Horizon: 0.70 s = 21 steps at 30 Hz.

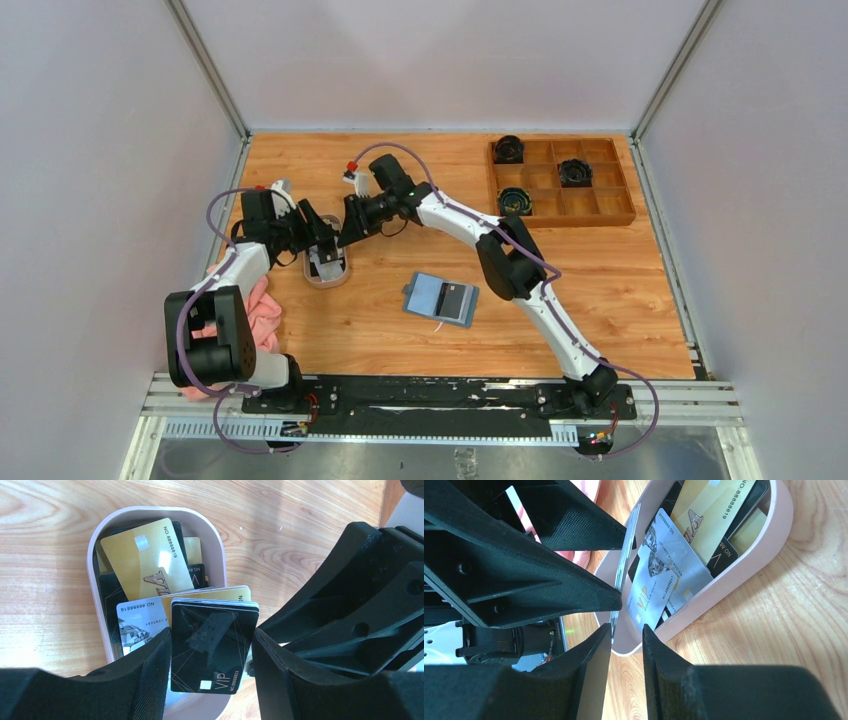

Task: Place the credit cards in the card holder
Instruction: Pick up the credit card from the storage box.

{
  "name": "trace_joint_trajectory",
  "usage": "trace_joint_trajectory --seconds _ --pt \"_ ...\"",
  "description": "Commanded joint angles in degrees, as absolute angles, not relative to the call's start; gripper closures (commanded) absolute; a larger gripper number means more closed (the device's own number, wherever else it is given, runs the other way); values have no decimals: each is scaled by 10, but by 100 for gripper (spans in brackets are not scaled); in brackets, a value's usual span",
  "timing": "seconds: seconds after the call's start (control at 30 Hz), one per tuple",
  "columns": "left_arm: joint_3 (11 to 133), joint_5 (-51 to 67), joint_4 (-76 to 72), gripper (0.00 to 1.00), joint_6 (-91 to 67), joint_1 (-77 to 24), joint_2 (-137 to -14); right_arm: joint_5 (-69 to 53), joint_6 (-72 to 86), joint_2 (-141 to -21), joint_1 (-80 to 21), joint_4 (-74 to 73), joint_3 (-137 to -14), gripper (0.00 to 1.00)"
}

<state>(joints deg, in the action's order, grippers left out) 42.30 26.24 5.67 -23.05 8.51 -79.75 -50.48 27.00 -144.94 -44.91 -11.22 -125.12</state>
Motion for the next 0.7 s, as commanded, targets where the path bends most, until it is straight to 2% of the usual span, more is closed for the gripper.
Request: trace_joint_trajectory --seconds 0.0,0.07,0.37,0.5,0.67 --pt "413 276 46 72 -235 91 -795 -505 279 -1463 -463 -118 -1273 67" --pt "413 277 45 72 -236 91 -794 -505 281 -1464 -464 -119 -1273 69" --pt "410 271 46 71 -238 92 -791 -499 294 -1474 -465 -119 -1278 100" --pt "409 267 48 66 -239 93 -791 -490 303 -1476 -465 -118 -1283 100" --pt "409 259 56 51 -240 96 -786 -479 304 -1473 -464 -119 -1290 100"
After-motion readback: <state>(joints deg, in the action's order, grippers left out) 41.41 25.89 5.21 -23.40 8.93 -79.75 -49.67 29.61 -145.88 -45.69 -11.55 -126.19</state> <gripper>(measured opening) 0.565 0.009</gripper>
